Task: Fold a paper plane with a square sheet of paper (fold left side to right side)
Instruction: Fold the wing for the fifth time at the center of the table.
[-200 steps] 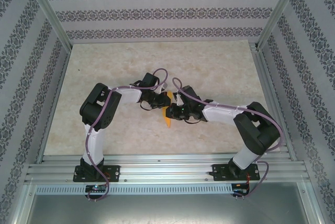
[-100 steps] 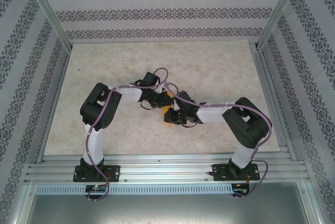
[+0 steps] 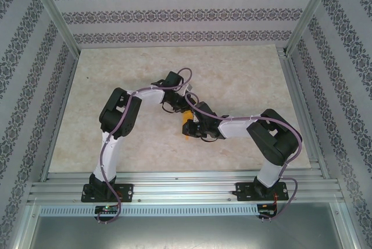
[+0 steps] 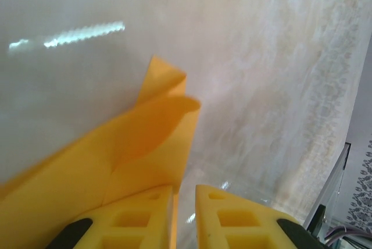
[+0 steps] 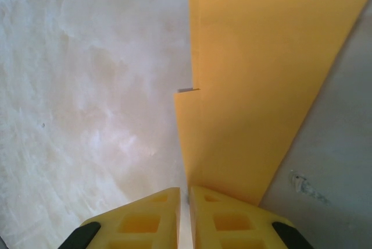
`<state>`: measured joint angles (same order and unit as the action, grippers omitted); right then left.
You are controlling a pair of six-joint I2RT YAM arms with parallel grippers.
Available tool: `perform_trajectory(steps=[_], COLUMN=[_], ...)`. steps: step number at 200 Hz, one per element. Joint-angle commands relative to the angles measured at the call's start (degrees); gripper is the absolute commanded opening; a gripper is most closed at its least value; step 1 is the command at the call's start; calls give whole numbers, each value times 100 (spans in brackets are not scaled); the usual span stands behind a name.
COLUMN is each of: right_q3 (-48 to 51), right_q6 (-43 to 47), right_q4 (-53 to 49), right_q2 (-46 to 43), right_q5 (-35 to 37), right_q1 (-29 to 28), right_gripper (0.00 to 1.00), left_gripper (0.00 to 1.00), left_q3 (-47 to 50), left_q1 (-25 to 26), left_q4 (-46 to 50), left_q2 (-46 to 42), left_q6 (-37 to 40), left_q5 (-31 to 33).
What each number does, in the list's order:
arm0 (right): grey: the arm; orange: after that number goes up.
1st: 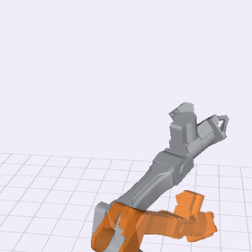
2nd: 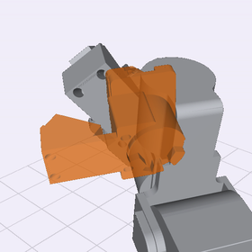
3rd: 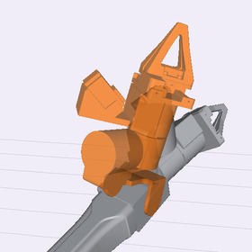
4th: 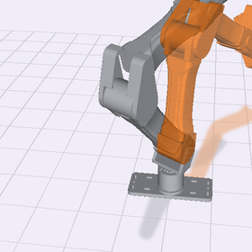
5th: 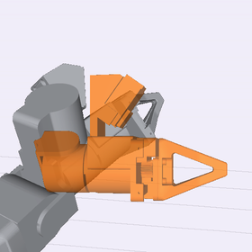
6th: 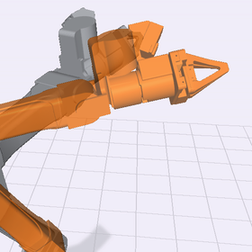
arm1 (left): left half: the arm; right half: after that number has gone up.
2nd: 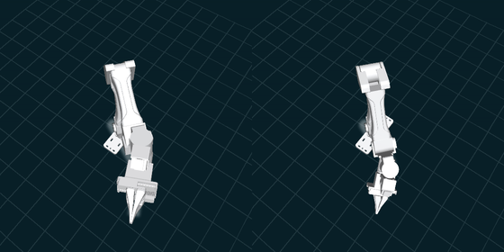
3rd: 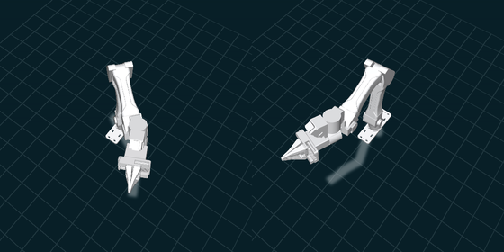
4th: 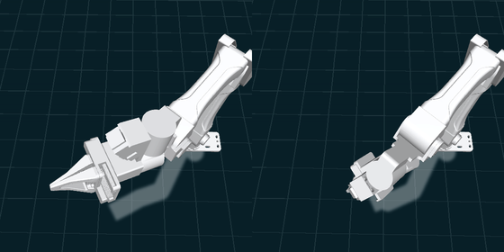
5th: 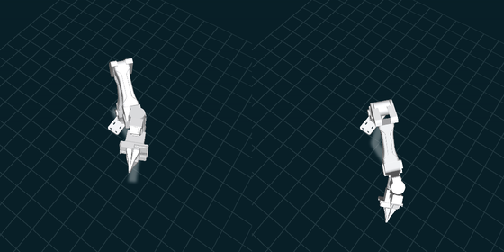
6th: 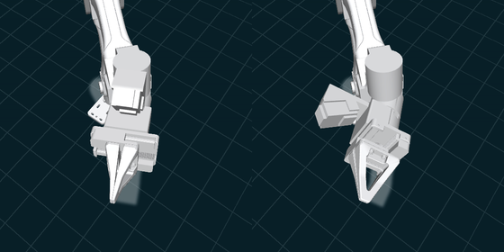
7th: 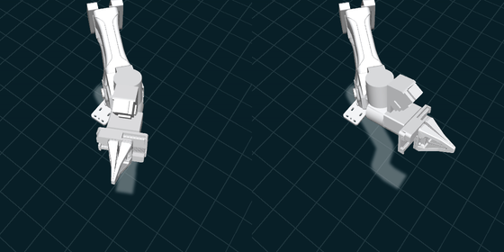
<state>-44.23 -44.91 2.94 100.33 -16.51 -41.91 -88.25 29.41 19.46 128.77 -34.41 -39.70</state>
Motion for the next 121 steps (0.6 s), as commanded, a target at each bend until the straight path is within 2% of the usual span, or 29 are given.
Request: perform_trajectory(steps=[1,62,104,121], right_q3=[310,286,31,-174], right_q6=[-26,11,168,291], right_q4=[-1137,-953,-597,-650], right_q2=[249,220,-100,-426], right_q5=[-98,-165,-351,-361], right_q1=[-203,-217,-180,-141], right_gripper=[14,15,17,22], left_gripper=[21,21,26,28], left_q3=[-551,-1733,-2476,-2429], left_q1=[-257,-426,-683,-802], left_q4=[-526,-159,407,598], left_q2=[453,992,554,135], left_q6=[354,321,600,754], left_q5=[756,592,430,430])
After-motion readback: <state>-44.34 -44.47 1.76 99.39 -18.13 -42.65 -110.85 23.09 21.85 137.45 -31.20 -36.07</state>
